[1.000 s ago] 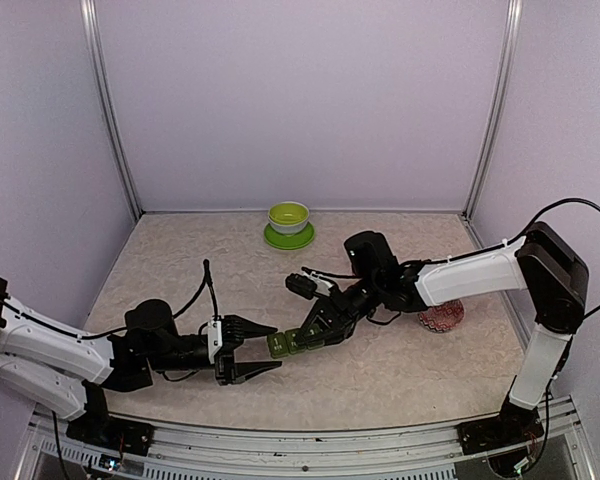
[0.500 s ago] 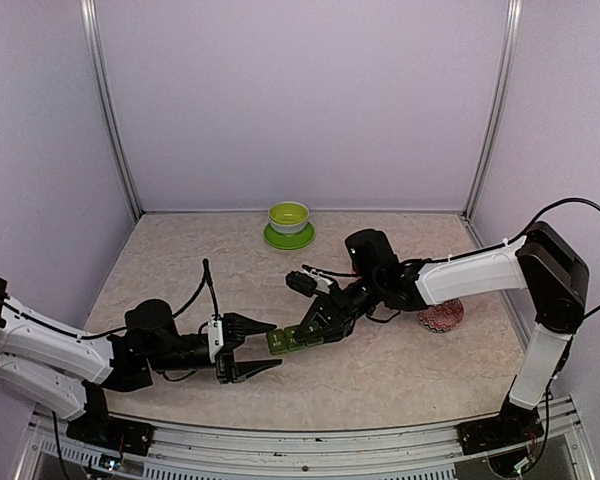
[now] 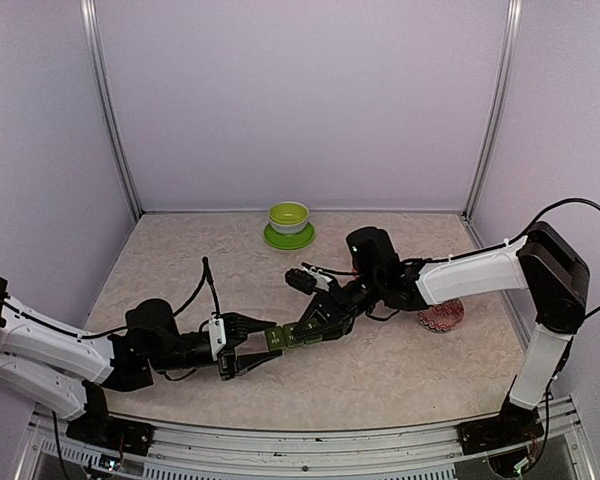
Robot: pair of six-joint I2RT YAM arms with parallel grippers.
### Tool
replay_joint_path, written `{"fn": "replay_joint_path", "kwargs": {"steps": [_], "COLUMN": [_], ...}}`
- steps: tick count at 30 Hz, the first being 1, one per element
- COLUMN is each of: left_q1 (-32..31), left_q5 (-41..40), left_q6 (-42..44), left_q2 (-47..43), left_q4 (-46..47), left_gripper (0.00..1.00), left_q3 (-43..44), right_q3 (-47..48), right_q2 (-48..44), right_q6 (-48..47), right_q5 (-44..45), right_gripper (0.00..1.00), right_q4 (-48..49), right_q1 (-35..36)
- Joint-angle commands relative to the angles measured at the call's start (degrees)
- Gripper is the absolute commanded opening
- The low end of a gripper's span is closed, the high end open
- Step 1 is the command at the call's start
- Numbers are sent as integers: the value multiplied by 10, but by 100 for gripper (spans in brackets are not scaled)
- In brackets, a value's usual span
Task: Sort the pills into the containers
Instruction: Open the lid of the pill container.
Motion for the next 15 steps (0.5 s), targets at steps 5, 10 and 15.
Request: {"fn": "replay_joint_path", "kwargs": {"steps": [5, 10, 15], "left_q1": [-12, -12, -13], "left_q5": [-11, -21, -18], "left_q6": [18, 23, 26], "left_q2": [-7, -12, -19], "left_q4": [-13, -13, -13], "left_gripper": [52, 45, 38], "left_q3": [7, 5, 2], "right_q3": [8, 8, 6], "right_q2": [-23, -27, -26], "right_q6": [36, 41, 41], "right_q5": [-4, -4, -3], "right_gripper": [19, 19, 19], "right_q4": [64, 69, 71], "right_q1": [9, 13, 13]}}
